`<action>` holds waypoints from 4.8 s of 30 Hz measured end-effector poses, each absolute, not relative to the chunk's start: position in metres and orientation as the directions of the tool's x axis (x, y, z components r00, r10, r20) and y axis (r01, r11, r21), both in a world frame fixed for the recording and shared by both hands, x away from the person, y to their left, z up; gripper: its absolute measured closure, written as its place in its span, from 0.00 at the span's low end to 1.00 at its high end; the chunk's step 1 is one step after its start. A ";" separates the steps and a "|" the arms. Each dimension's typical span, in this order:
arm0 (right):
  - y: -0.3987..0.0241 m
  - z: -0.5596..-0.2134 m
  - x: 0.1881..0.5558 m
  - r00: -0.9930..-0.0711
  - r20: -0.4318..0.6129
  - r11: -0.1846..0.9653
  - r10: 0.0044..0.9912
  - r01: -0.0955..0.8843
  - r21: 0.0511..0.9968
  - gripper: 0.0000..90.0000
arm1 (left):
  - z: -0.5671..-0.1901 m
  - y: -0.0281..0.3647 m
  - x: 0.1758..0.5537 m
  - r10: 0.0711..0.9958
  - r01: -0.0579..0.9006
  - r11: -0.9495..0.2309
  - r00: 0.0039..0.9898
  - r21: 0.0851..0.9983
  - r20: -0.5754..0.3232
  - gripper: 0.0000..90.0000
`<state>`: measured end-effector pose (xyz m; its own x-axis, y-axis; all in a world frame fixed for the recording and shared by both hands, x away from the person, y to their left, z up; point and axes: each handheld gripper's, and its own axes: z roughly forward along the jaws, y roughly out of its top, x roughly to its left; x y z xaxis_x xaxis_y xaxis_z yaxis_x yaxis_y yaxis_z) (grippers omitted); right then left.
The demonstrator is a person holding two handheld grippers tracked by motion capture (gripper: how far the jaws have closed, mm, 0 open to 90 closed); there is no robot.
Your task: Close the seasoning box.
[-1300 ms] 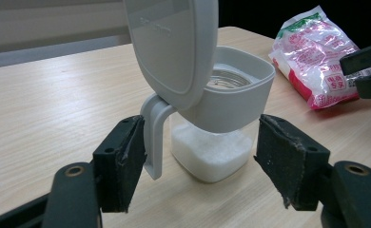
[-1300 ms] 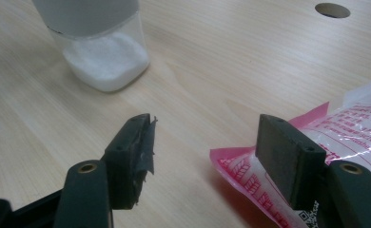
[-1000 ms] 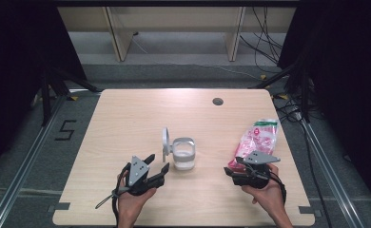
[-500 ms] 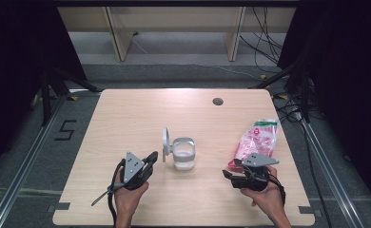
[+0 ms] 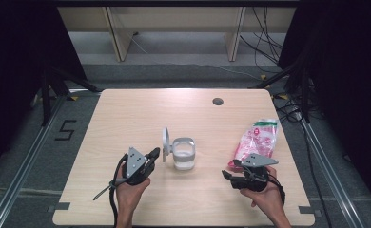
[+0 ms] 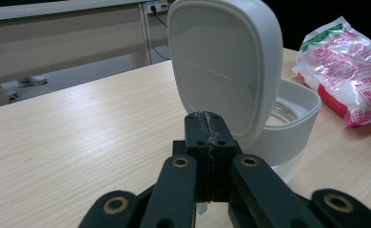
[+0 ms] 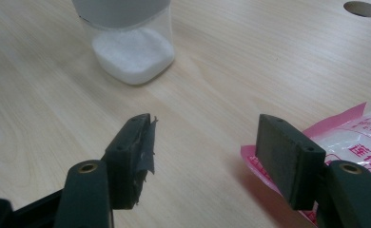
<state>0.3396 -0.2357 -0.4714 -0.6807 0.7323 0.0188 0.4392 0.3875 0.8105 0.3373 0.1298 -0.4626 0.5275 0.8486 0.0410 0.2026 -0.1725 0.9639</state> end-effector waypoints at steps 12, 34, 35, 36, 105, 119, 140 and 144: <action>-0.236 -0.471 0.340 -0.686 0.016 0.391 0.727 0.434 0.811 0.42 | -0.455 0.121 0.344 0.836 0.191 -0.189 0.546 0.963 0.056 0.99; -0.236 -0.471 0.338 -0.684 0.021 0.389 0.729 0.440 0.809 0.40 | -0.447 0.117 0.346 0.827 0.176 -0.207 0.557 0.962 0.076 0.98; -0.237 -0.471 0.338 -0.686 0.022 0.392 0.727 0.441 0.807 0.40 | -0.447 0.117 0.346 0.827 0.175 -0.208 0.557 0.962 0.077 0.98; -0.237 -0.471 0.338 -0.686 0.019 0.394 0.727 0.440 0.807 0.40 | -0.447 0.117 0.346 0.826 0.175 -0.208 0.558 0.962 0.077 0.99; -0.232 -0.475 0.343 -0.709 0.025 0.411 0.704 0.436 0.800 0.40 | -0.453 0.107 0.323 0.757 0.199 -0.193 0.653 0.961 0.017 0.33; -0.230 -0.477 0.343 -0.717 0.034 0.419 0.697 0.445 0.792 0.40 | -0.463 0.109 0.307 0.754 0.192 -0.185 0.656 0.964 0.014 0.32; -0.228 -0.477 0.338 -0.718 0.041 0.415 0.695 0.447 0.793 0.37 | -0.483 0.102 0.295 0.750 0.217 -0.223 0.661 0.950 0.025 0.32; -0.229 -0.478 0.339 -0.735 0.038 0.430 0.677 0.437 0.790 0.36 | -0.488 0.097 0.293 0.749 0.234 -0.215 0.663 0.948 0.006 0.32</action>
